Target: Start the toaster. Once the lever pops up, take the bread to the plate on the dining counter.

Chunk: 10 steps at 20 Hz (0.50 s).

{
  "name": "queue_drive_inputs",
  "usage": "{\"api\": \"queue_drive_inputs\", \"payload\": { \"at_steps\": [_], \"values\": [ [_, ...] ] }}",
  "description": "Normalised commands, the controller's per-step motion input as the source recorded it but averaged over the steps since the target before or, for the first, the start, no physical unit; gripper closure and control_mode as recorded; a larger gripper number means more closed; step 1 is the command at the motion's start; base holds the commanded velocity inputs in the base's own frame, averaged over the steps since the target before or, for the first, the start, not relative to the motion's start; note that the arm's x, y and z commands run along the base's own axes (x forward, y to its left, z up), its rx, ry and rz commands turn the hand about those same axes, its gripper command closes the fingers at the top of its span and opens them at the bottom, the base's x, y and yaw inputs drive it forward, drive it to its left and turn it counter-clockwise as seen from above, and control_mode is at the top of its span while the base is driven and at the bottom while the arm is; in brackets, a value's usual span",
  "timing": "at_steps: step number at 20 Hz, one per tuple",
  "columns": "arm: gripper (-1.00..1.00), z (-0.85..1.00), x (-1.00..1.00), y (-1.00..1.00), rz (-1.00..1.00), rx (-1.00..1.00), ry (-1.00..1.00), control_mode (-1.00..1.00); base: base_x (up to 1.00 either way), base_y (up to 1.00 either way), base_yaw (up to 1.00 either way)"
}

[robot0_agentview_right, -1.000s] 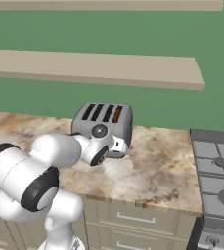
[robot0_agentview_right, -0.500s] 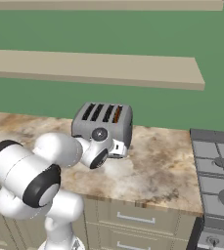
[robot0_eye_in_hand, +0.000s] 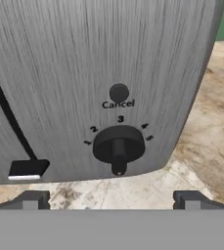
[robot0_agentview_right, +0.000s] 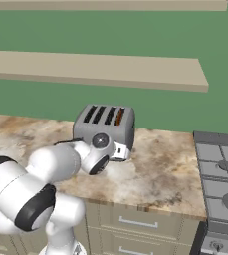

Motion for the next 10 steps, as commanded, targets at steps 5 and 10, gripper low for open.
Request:
{"api": "queue_drive_inputs", "payload": {
  "at_steps": [5,10],
  "values": [
    [-1.0,0.24,-0.12,0.0,0.0,0.0,-0.19,-1.0,0.0,0.0,0.0],
    [-1.0,0.24,0.0,0.0,0.0,0.0,-0.19,-1.0,0.0,0.0,0.0]
  ]
}}
